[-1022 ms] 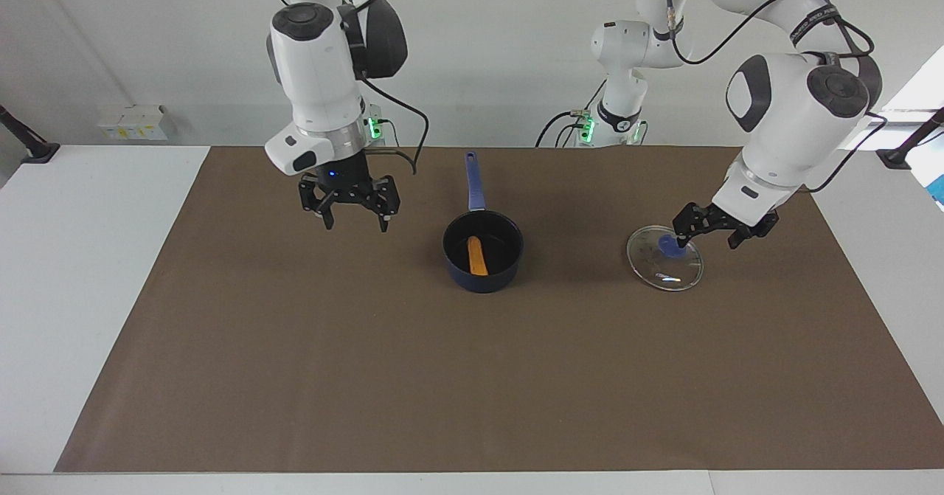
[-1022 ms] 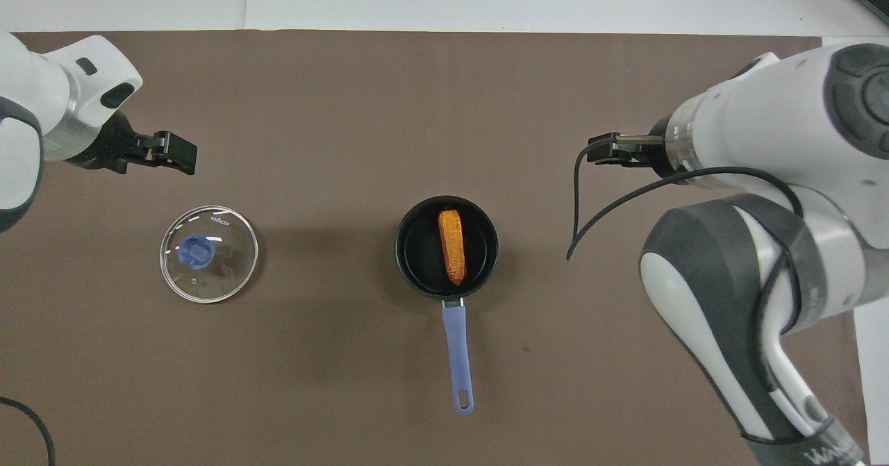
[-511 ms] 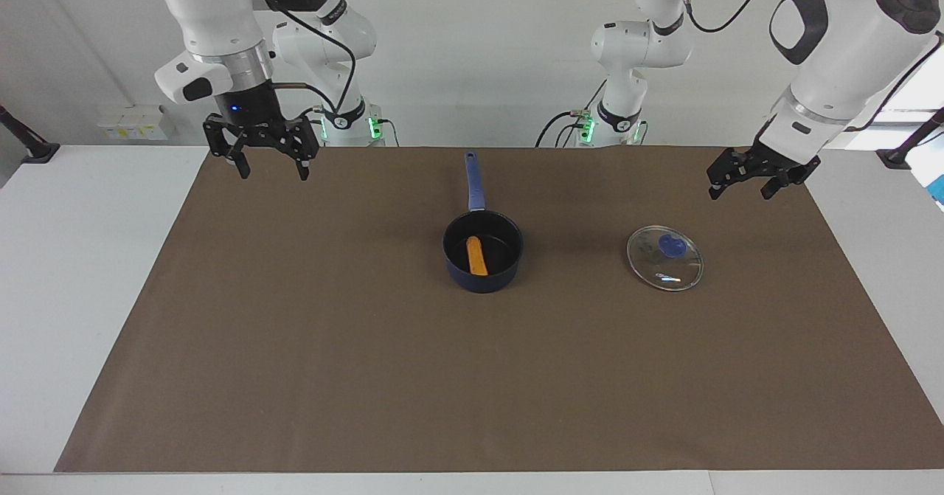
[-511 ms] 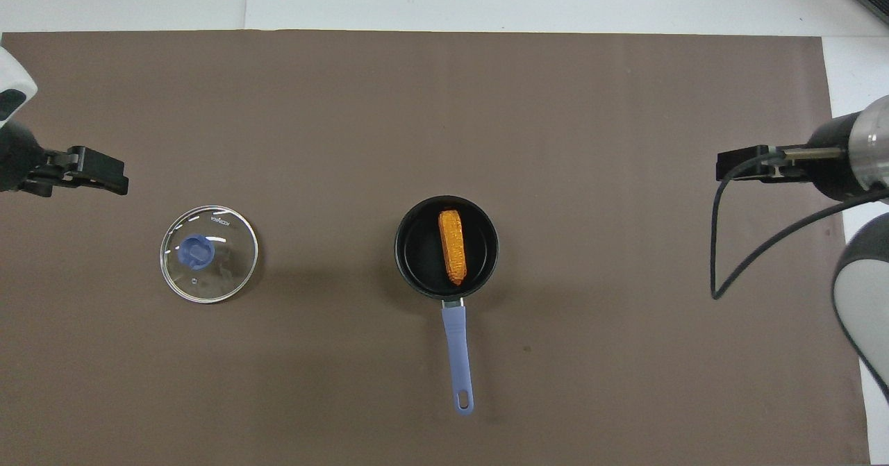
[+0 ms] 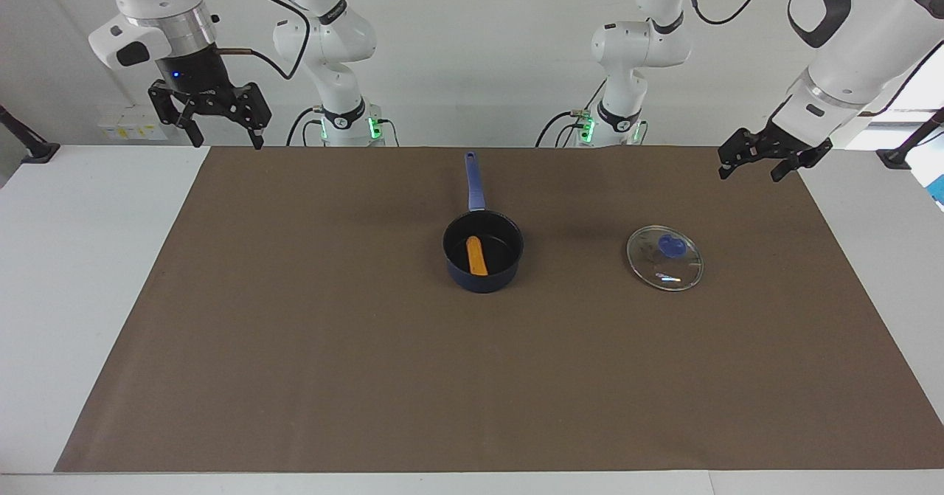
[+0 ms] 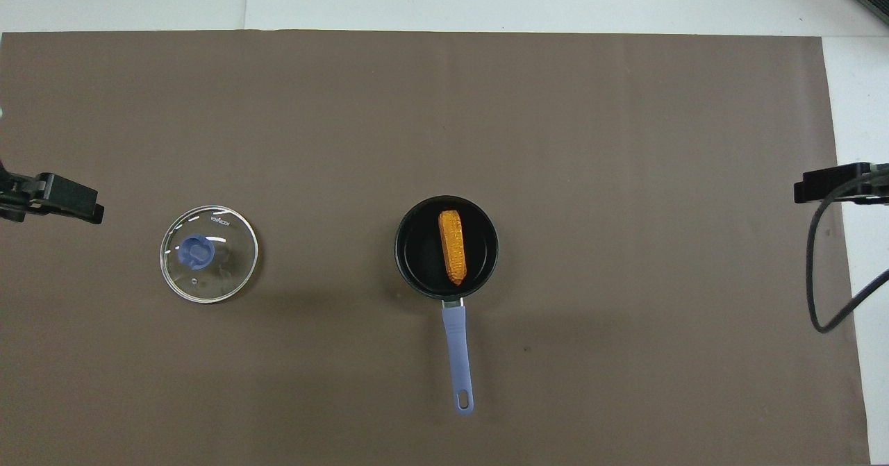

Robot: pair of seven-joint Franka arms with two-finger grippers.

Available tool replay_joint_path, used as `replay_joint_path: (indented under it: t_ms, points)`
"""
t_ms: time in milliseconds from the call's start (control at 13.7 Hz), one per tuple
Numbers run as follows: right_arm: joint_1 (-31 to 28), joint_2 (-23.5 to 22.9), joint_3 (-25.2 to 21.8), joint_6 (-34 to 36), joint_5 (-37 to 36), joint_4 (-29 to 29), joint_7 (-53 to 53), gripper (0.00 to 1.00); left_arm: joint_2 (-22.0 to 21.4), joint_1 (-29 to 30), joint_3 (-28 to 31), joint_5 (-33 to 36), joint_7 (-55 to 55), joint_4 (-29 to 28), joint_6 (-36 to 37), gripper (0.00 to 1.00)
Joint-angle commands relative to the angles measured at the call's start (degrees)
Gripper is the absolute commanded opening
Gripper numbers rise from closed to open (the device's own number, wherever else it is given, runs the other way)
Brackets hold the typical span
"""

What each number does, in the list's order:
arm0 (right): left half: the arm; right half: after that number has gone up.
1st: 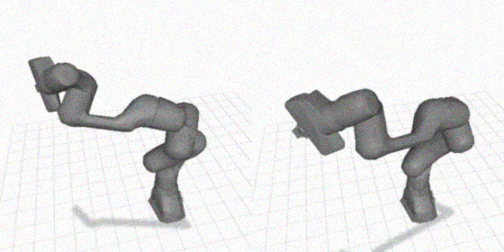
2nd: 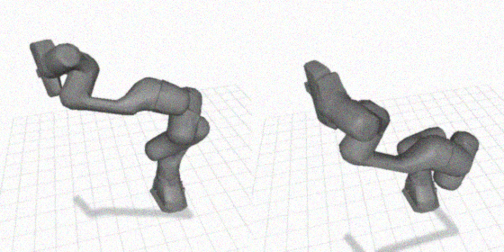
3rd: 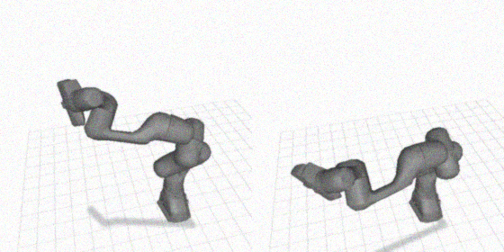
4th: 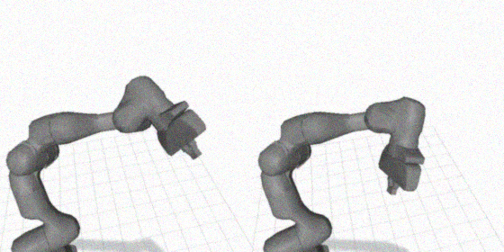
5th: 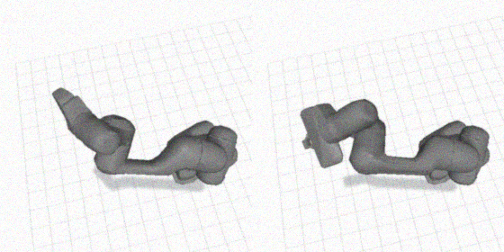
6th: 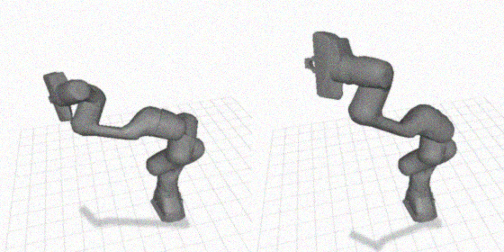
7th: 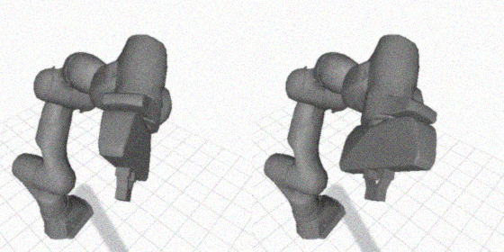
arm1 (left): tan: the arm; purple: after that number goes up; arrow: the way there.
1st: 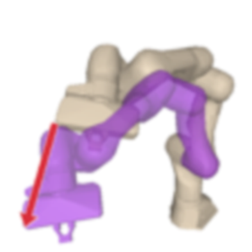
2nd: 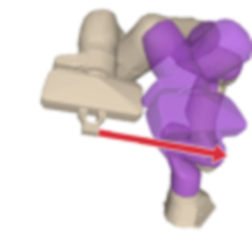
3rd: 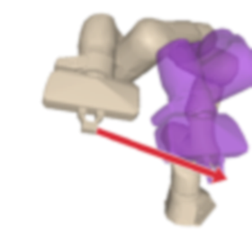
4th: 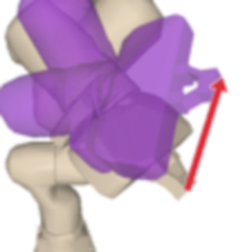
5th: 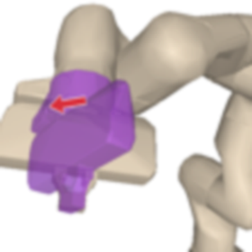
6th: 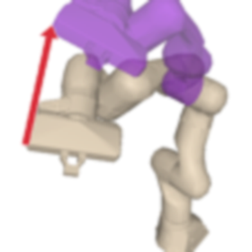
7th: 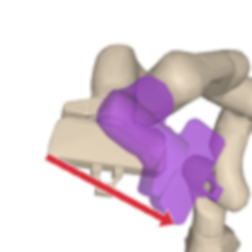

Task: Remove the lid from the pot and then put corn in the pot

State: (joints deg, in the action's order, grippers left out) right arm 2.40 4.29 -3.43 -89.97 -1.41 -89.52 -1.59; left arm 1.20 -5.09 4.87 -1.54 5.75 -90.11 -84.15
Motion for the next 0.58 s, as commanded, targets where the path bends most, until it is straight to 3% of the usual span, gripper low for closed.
replay_joint_path:
  t_ms: [0,511]
  points:
    - [-1.1,0.5,0.1,0.9,1.1,-0.4,2.2,1.00,-0.5,0.2,-0.6,2.0,1.2,2.9,4.7,1.00]
    - [-0.6,1.3,0.4,4.8,2.0,-0.9,2.3,1.00,0.2,0.1,-0.7,1.3,0.5,5.8,5.6,1.00]
